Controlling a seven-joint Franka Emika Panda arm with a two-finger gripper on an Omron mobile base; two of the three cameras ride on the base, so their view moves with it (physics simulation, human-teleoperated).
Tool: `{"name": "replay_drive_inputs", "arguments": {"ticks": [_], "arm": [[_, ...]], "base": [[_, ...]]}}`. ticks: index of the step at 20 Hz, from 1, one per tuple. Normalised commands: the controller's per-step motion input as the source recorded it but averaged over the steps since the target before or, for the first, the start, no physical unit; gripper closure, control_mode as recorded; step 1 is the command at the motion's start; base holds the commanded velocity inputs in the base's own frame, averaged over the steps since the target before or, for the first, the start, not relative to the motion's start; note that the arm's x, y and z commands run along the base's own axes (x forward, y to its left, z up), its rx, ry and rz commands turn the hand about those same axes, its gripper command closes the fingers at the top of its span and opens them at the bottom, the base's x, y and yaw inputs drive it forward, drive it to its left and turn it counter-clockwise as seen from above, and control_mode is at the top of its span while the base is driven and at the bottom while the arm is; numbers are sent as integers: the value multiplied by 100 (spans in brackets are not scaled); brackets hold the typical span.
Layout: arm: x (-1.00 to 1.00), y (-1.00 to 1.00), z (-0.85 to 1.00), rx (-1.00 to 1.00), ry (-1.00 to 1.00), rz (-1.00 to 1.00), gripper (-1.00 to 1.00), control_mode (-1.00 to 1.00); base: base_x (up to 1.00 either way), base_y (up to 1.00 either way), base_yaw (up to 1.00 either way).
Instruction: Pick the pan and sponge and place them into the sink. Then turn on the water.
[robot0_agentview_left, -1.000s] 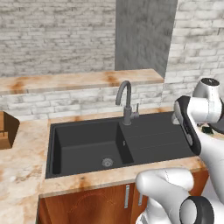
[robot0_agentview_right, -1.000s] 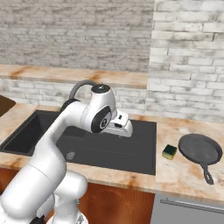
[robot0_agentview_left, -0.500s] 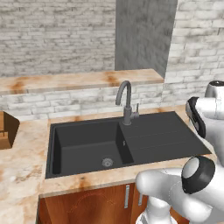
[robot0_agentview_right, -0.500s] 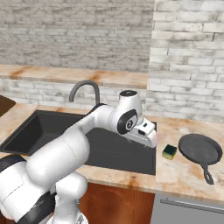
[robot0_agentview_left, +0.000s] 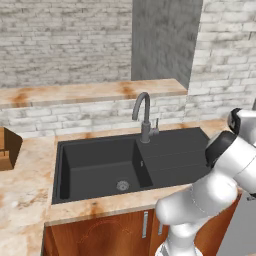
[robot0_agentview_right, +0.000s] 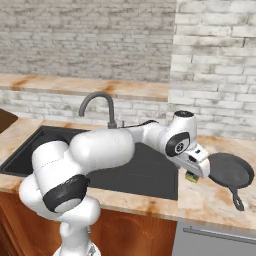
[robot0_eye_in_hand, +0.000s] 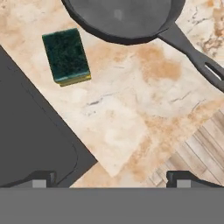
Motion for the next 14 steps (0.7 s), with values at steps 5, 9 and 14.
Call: {"name": "replay_drive_inputs", "arguments": {"ticks": [5, 9, 14], "arm": [[27, -25, -25, 2, -4, 0, -100, -100], [17, -31, -18, 4, -10, 0, -100, -100], [9, -2, -26, 0, -2, 6, -100, -100]], "base": [[0, 0, 0], [0, 0, 0], [0, 0, 0]]}}
